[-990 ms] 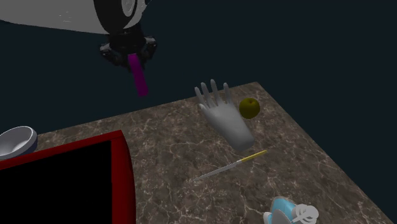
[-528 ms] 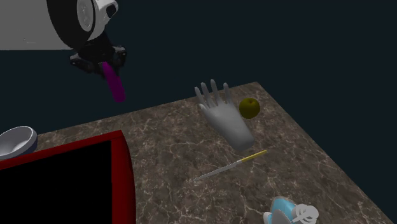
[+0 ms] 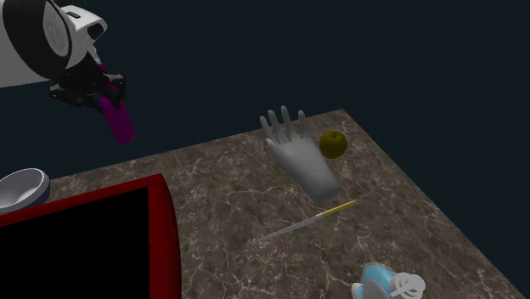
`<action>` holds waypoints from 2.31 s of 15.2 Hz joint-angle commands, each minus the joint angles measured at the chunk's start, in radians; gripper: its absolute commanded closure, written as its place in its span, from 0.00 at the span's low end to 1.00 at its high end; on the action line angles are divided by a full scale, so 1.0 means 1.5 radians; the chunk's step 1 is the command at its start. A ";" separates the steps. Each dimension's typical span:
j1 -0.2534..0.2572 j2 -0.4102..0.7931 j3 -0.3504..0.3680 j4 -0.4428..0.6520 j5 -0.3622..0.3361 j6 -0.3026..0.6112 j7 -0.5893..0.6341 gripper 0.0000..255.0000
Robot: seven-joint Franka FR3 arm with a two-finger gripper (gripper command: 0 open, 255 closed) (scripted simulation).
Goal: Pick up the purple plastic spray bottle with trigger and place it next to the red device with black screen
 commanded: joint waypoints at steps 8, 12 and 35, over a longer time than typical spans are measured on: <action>0.075 0.141 0.021 0.155 -0.045 -0.014 0.119 1.00; 0.109 0.221 0.024 0.258 -0.061 -0.039 0.164 1.00; 0.142 0.347 0.023 0.272 -0.078 0.069 0.215 1.00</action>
